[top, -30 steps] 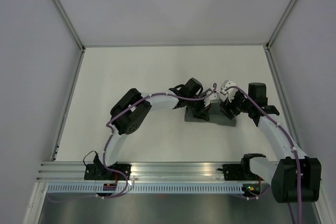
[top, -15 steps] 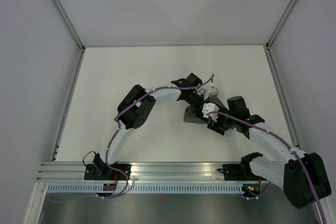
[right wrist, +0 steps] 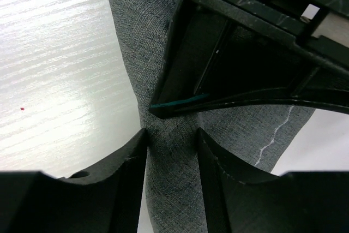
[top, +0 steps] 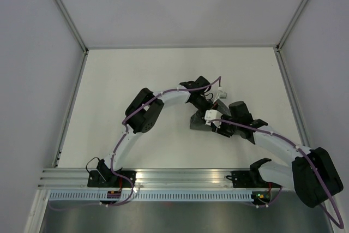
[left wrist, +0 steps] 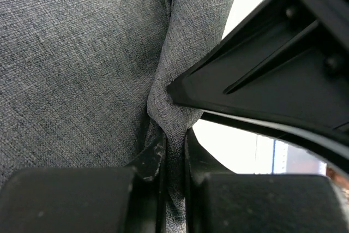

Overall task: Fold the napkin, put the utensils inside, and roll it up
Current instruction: Roll the napkin with the utensil

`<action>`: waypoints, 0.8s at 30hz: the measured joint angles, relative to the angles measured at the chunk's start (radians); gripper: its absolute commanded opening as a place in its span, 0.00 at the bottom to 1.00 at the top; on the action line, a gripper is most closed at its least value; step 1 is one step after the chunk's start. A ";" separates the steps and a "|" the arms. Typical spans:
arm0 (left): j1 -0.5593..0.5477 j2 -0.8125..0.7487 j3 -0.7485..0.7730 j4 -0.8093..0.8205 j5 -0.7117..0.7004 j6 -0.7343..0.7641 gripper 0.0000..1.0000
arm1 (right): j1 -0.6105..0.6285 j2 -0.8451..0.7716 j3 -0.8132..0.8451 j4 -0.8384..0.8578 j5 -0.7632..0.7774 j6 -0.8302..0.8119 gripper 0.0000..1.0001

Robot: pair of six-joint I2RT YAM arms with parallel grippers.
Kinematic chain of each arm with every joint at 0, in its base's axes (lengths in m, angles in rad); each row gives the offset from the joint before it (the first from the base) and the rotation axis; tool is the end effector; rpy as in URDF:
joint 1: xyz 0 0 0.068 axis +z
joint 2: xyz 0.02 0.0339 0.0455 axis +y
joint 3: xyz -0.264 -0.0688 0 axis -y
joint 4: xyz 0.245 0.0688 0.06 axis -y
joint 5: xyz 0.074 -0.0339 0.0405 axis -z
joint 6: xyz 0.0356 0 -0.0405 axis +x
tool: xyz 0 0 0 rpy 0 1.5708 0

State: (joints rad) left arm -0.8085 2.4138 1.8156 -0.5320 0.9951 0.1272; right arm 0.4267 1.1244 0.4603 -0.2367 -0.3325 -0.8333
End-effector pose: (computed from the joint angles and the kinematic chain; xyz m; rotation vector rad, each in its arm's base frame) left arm 0.3190 -0.3773 0.1163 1.4835 2.2210 -1.5556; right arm 0.1798 0.0945 0.1635 -1.5359 1.8672 0.2270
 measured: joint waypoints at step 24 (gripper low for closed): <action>0.020 -0.067 -0.007 -0.041 -0.194 -0.165 0.51 | -0.036 0.247 0.215 -0.190 -0.087 -0.042 0.22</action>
State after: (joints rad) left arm -0.7887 2.3466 1.8084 -0.5732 0.8013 -0.0376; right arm 0.3904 1.3716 0.6750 -0.4267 -0.4194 -0.8749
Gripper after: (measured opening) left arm 0.506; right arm 0.300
